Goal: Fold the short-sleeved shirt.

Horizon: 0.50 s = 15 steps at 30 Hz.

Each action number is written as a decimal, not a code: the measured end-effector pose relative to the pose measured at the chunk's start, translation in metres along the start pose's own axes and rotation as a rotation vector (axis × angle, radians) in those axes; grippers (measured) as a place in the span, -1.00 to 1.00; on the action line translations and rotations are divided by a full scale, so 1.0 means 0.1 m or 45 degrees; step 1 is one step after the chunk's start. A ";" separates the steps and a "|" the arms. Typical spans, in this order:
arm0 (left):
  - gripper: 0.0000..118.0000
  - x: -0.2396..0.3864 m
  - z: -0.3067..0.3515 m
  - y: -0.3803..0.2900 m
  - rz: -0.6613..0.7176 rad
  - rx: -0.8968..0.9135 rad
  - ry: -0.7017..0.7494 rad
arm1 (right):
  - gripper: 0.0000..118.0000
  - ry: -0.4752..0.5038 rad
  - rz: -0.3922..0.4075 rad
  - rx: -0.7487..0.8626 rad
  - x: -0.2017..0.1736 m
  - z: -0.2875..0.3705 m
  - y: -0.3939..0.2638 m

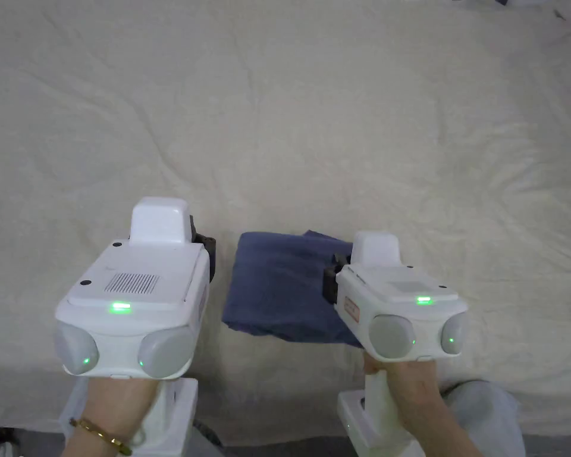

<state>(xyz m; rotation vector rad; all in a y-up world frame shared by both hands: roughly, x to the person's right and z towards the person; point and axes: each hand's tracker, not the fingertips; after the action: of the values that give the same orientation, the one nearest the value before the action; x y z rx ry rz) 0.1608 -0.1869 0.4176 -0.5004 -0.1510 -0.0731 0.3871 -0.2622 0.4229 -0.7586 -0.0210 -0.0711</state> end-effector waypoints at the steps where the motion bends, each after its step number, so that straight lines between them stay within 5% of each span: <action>1: -0.97 -0.03 -0.01 0.00 0.014 -0.005 0.000 | -0.97 -0.027 0.014 -0.045 -0.01 -0.09 -0.06; 3: -0.97 -0.03 -0.01 -0.02 0.024 -0.014 -0.011 | -0.97 -0.057 0.004 -0.106 0.01 -0.21 -0.16; 5: -0.72 -0.05 -0.08 0.00 0.041 -0.038 -0.041 | -0.97 -0.032 -0.015 -0.075 0.04 -0.25 -0.25; 10: 0.71 -0.22 -0.53 0.16 0.439 -0.357 -0.442 | -0.97 -0.041 0.055 -0.082 0.01 -0.19 -0.17; 15: 0.86 -0.37 -1.16 0.08 0.554 -0.660 -0.748 | -0.97 -0.031 0.030 -0.084 0.03 -0.19 -0.16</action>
<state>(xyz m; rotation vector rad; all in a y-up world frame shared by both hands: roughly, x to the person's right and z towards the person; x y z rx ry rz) 0.1401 -0.2347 0.3072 -1.0548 -0.6023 0.4771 0.3887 -0.2872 0.4207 -0.8256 -0.0332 -0.0402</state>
